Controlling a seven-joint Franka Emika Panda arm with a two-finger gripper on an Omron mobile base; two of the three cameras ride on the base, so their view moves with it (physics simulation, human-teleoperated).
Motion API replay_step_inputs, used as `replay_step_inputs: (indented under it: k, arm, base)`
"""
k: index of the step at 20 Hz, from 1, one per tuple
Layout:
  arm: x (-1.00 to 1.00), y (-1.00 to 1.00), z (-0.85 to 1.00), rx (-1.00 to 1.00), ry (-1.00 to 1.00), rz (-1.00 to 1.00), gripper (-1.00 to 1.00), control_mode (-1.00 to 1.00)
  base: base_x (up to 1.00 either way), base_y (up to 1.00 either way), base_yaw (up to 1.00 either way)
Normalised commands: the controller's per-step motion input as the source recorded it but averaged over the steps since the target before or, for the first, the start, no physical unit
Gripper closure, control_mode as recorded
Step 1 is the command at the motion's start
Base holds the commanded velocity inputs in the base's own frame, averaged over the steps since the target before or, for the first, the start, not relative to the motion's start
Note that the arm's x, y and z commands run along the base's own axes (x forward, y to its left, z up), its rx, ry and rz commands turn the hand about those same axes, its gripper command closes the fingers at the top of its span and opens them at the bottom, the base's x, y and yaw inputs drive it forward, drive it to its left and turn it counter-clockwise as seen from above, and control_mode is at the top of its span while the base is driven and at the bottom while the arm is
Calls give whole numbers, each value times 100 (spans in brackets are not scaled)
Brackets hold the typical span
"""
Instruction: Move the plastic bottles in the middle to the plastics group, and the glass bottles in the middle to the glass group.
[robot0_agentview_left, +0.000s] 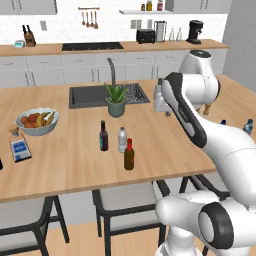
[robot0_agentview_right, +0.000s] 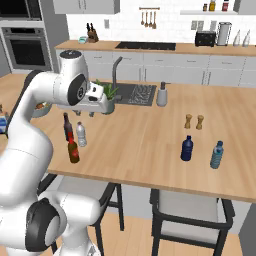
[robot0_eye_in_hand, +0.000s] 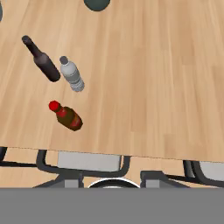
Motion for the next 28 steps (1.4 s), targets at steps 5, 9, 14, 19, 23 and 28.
replay_step_inputs:
  k: [5, 9, 14, 19, 23, 28]
  arm:
    - [1, 56, -5, 0, 0, 0, -100, -100]
    - [0, 81, -39, -3, 7, 3, -100, -100]
    - [6, 70, -34, -1, 2, 0, -100, -100]
    - [15, 31, -14, 0, 8, 2, -100, -100]
    - [32, 6, -38, 0, 0, 2, -100, -100]
    - [42, 0, -40, 0, 0, 4, -100, -100]
  base:
    - [0, 0, 0]
    - [0, 0, 0]
    - [0, 0, 0]
    - [0, 0, 0]
    - [0, 0, 0]
    - [0, 0, 0]
